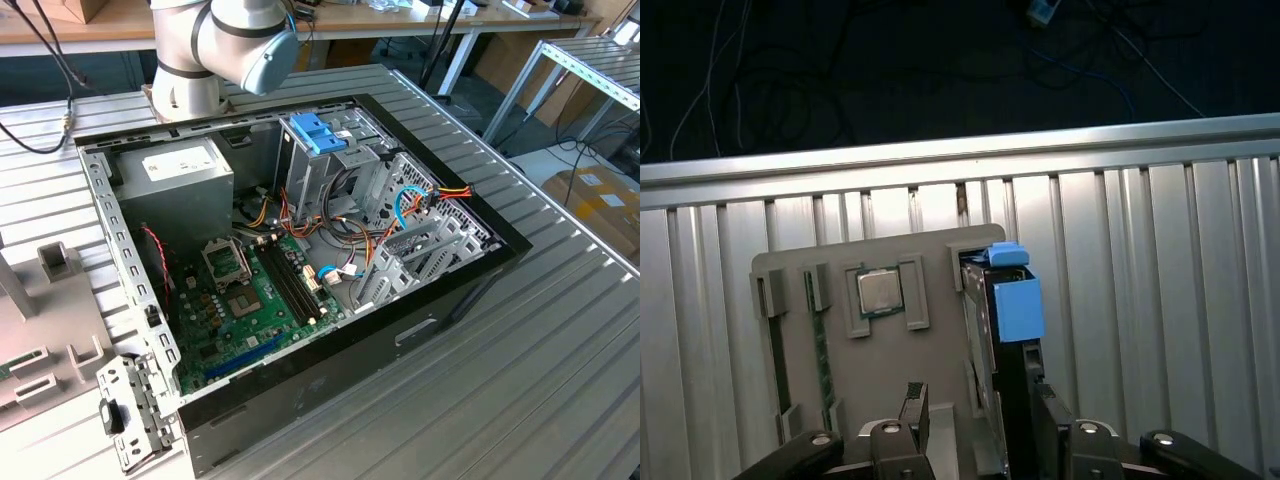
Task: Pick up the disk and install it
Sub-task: 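Pick up the disk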
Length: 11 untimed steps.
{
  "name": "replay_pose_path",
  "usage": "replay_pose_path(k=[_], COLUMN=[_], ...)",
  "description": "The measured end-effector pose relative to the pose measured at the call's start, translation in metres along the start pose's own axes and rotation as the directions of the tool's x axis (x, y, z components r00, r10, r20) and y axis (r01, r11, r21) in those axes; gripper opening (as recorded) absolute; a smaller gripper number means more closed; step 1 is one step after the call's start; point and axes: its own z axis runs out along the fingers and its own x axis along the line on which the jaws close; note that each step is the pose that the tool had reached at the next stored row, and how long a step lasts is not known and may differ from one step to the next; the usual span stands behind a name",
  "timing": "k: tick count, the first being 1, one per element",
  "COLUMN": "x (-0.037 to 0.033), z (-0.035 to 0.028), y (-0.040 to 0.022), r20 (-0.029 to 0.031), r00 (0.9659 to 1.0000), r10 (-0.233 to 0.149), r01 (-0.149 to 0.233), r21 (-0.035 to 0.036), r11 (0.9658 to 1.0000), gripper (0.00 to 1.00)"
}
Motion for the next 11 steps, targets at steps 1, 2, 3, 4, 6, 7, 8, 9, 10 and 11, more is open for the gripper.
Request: replay_pose_path(k=[1,2,3,4,6,7,8,9,10,11], x=[-0.0021,-0.0038,-0.005,-0.0061,-0.01,-0.0107,-0.0111,-0.0116,-0.012,-0.0126], z=[0.0008,0.0015,0.0018,0.002,0.004,0.0048,0.0057,0.0066,0.0075,0.0084], y=[0.0002,0.0004,0.0005,0.0007,0.0034,0.0038,0.004,0.0046,0.0054,0.0068], r20=[0.0,0.0001,0.0,-0.0001,-0.0001,-0.0003,-0.0006,-0.0004,-0.0005,-0.0004], r00=[1.0,1.0,1.0,1.0,1.0,0.9997,0.9988,0.9983,0.9979,0.9977], r10=[0.0,0.0,0.0,0.0,-0.009,-0.025,-0.05,-0.059,-0.065,-0.067], r01=[0.0,0.0,0.0,0.0,0.009,0.025,0.05,0.059,0.065,0.067], r21=[0.0,0.0001,0.0,0.0,-0.0002,-0.0007,-0.0012,-0.0012,-0.0013,-0.0018], r11=[1.0,1.0,1.0,1.0,1.0,0.9997,0.9988,0.9983,0.9979,0.9977], gripper=[0.54,0.54,0.54,0.54,0.54,0.54,0.54,0.54,0.54,0.54])
